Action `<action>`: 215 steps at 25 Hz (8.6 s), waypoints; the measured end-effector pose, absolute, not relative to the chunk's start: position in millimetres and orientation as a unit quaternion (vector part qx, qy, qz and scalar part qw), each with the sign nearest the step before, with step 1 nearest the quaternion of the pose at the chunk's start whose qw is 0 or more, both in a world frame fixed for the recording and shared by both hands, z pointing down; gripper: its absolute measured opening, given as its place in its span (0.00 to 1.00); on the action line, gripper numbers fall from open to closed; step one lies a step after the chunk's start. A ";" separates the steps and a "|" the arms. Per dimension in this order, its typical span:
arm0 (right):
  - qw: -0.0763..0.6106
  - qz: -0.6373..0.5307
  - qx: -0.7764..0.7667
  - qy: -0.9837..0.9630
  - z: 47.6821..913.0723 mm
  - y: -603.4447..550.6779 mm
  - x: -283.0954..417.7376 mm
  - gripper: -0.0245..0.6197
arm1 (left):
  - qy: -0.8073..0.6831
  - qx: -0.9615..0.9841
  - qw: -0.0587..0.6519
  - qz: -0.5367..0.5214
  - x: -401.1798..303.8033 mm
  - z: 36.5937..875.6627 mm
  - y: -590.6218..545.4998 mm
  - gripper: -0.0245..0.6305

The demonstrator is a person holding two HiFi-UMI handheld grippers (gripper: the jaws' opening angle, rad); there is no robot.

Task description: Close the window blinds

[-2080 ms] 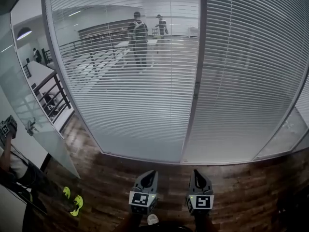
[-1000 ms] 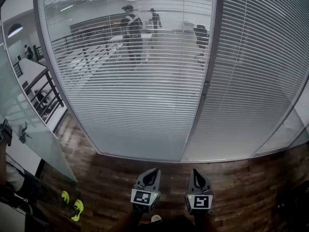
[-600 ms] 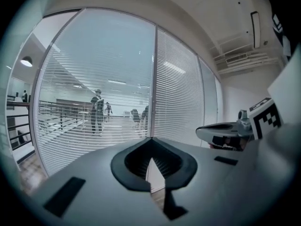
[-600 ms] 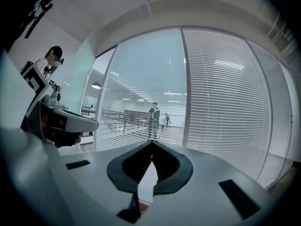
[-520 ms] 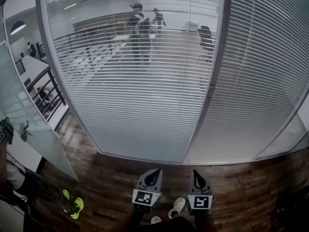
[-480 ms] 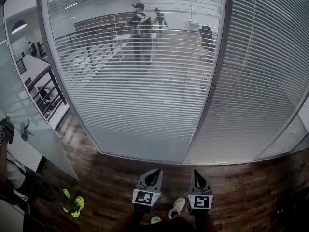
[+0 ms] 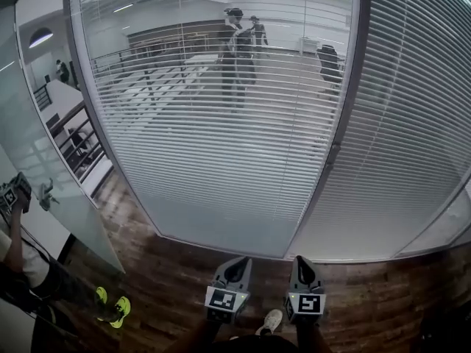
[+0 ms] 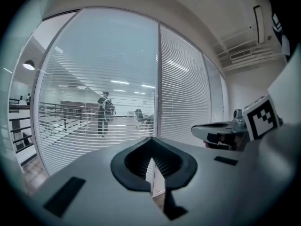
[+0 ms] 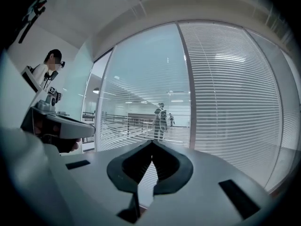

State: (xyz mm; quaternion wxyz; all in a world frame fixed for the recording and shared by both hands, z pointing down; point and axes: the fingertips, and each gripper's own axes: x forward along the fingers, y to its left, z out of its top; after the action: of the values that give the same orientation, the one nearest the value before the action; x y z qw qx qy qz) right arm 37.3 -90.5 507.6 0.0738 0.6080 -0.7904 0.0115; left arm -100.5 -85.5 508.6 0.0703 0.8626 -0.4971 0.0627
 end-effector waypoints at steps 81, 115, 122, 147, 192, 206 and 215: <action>0.032 0.000 0.672 -0.740 507.5 -288.0 109.7 0.04 | -0.459 0.885 0.029 0.077 -52.5 513.3 -316.6 0.04; -0.049 -0.039 0.701 -0.711 438.0 -372.8 163.7 0.23 | -0.496 0.866 0.048 0.044 -38.3 518.6 -339.3 0.04; -0.071 -0.032 0.693 -0.717 433.7 -378.4 163.6 0.23 | -0.492 0.869 0.036 0.036 -37.8 511.1 -344.2 0.04; 0.227 -0.251 0.638 -0.692 434.7 -376.8 153.0 0.23 | -0.499 0.864 0.056 0.046 -42.4 518.8 -340.7 0.04; 0.335 -0.396 0.524 -0.676 435.5 -361.9 154.2 0.24 | -0.485 0.873 0.042 0.040 -25.2 519.4 -326.7 0.04; -0.004 -0.068 0.659 -0.749 429.9 -376.5 161.6 0.32 | -0.483 0.874 0.039 0.035 -21.1 515.1 -330.3 0.04; -0.024 -0.032 0.674 -0.738 434.0 -380.5 162.9 0.24 | -0.481 0.875 0.038 0.034 -23.7 517.4 -328.9 0.04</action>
State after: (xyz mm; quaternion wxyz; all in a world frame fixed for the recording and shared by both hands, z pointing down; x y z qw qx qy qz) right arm 162.9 -380.5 434.0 -0.0237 0.6741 -0.7375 -0.0323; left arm -23.7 -328.9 517.4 0.0376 0.8751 -0.4812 0.0340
